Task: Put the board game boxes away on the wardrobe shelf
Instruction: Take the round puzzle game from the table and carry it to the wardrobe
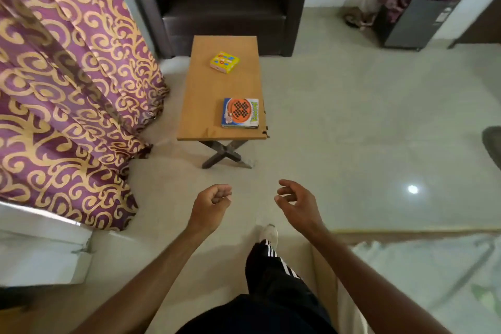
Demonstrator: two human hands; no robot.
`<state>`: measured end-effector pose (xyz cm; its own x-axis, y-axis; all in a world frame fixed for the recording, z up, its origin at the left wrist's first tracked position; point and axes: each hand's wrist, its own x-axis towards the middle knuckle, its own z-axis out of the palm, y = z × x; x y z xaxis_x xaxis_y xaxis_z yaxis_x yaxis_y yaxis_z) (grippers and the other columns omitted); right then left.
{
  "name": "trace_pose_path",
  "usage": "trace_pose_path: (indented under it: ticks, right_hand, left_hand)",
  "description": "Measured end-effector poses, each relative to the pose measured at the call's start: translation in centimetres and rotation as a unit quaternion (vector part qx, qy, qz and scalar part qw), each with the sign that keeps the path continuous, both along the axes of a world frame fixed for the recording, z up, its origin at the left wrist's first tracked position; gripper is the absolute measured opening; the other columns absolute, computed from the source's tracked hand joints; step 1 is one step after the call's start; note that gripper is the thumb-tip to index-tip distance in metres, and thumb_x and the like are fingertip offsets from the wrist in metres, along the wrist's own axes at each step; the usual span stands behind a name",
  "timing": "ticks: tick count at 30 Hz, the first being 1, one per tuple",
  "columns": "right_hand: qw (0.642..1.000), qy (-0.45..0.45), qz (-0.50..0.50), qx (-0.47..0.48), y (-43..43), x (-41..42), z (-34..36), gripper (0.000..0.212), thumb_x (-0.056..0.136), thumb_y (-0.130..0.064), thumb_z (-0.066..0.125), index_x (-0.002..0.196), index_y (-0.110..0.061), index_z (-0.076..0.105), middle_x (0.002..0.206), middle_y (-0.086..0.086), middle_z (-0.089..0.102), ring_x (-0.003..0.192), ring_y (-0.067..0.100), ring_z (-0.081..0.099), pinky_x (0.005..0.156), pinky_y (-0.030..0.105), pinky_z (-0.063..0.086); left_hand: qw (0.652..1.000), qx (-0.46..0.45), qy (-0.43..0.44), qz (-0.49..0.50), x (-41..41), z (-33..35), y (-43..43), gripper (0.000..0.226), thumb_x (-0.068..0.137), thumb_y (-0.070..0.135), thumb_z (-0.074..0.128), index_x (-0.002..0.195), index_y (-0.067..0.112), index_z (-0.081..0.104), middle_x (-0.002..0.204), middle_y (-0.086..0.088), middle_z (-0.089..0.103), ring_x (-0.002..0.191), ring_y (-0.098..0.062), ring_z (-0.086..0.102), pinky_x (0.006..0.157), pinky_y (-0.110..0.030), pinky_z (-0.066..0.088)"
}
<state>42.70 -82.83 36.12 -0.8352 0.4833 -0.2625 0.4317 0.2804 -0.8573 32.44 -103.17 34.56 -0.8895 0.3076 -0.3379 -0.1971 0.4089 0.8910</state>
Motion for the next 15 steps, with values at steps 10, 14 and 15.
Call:
trace_pose_path:
  ticks: [10, 14, 15]
  right_hand:
    - [0.995, -0.075, 0.068, 0.011, 9.1, -26.8, -2.9, 0.039, 0.082, -0.025, 0.068, 0.12, -0.018, 0.063, 0.097, -0.004, 0.069, 0.083, 0.011, 0.066, 0.081, 0.03, 0.055]
    - [0.987, -0.148, 0.069, 0.008, 11.2, -35.5, -7.1, 0.045, 0.081, -0.026, 0.068, 0.124, -0.017, 0.059, 0.108, 0.003, 0.07, 0.103, 0.02, 0.063, 0.093, 0.032, 0.049]
    - [0.985, -0.164, 0.062, 0.005, 11.6, -37.5, -8.4, 0.045, 0.082, -0.025, 0.067, 0.125, -0.017, 0.058, 0.11, 0.003, 0.069, 0.106, 0.021, 0.062, 0.094, 0.031, 0.047]
  left_hand:
    - [0.997, -0.073, 0.004, -0.003, -23.9, -0.2, 9.3, 0.027, 0.087, 0.011, 0.06, 0.112, 0.018, 0.068, 0.103, 0.007, 0.069, 0.096, -0.004, 0.063, 0.079, -0.011, 0.046]
    - [0.987, -0.146, -0.01, -0.067, -34.0, -3.3, 12.5, 0.026, 0.085, 0.012, 0.059, 0.108, 0.02, 0.066, 0.107, 0.002, 0.069, 0.094, -0.01, 0.064, 0.08, -0.02, 0.047]
    - [0.982, -0.169, -0.008, -0.09, -36.4, -4.3, 13.5, 0.028, 0.084, 0.012, 0.058, 0.11, 0.02, 0.066, 0.109, 0.001, 0.068, 0.093, -0.01, 0.063, 0.081, -0.023, 0.048]
